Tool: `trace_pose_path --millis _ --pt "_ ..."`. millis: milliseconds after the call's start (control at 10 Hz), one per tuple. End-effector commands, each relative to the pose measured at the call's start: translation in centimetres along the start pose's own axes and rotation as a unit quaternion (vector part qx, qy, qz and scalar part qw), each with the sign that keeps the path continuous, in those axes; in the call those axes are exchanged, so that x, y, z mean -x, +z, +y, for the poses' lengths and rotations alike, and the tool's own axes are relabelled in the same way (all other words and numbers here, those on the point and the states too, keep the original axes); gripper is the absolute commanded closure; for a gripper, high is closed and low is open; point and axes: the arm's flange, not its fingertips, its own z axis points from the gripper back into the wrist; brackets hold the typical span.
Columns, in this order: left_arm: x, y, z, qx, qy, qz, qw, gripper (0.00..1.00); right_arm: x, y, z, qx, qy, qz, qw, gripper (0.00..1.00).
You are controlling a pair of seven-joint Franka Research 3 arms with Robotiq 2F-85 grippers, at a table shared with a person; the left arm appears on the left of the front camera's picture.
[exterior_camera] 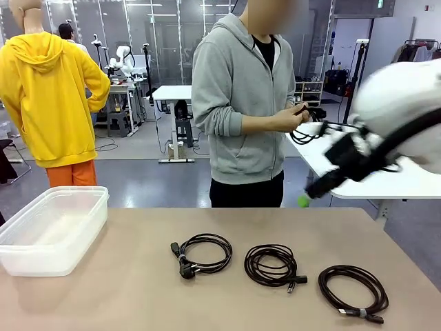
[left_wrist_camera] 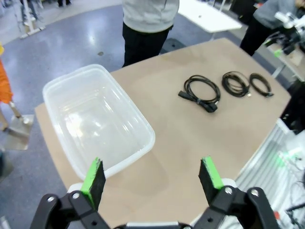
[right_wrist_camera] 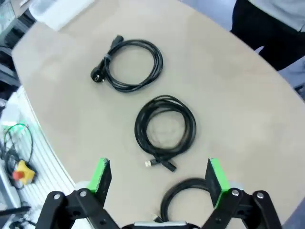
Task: Organize and store the cables.
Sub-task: Place the Power Cable into the Organizing box.
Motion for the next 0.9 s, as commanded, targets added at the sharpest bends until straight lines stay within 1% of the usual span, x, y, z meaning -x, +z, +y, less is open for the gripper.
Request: trace_pose_path --millis 0,100,200,400,500,600,700,800 --pt "0.0 0.1 -0.1 0.007 -0.008 -0.003 1.0 0.0 5.4 2.4 -3.5 -0.071 0.024 -0.069 0.995 0.0" --pt "0.0 0.1 -0.1 0.007 -0.008 -0.003 1.0 0.0 7.4 3.3 -5.9 -0.092 0.026 -0.104 0.99 0.0" --pt "0.0 0.1 -0.1 0.007 -0.008 -0.003 1.0 0.0 9.6 4.2 -7.2 -0.095 0.042 -0.139 0.985 0.0" --pt "0.0 0.1 -0.1 0.007 -0.008 -0.003 1.0 0.0 14.1 6.1 -8.4 -0.077 0.082 -0.165 0.98 0.0" --pt "0.0 0.1 -0.1 0.007 -0.008 -0.003 1.0 0.0 16.7 7.3 -9.3 -0.066 0.088 -0.168 0.98 0.0" --pt "0.0 0.1 -0.1 0.007 -0.008 -0.003 1.0 0.0 19.4 8.4 -9.8 -0.045 0.107 -0.185 0.976 0.0" --pt "0.0 0.1 -0.1 0.007 -0.008 -0.003 1.0 0.0 21.6 9.3 -9.7 -0.034 0.106 -0.209 0.972 0.0" --pt "0.0 0.1 -0.1 0.007 -0.008 -0.003 1.0 0.0 22.3 9.1 -9.5 -0.031 0.09 -0.211 0.973 0.0"
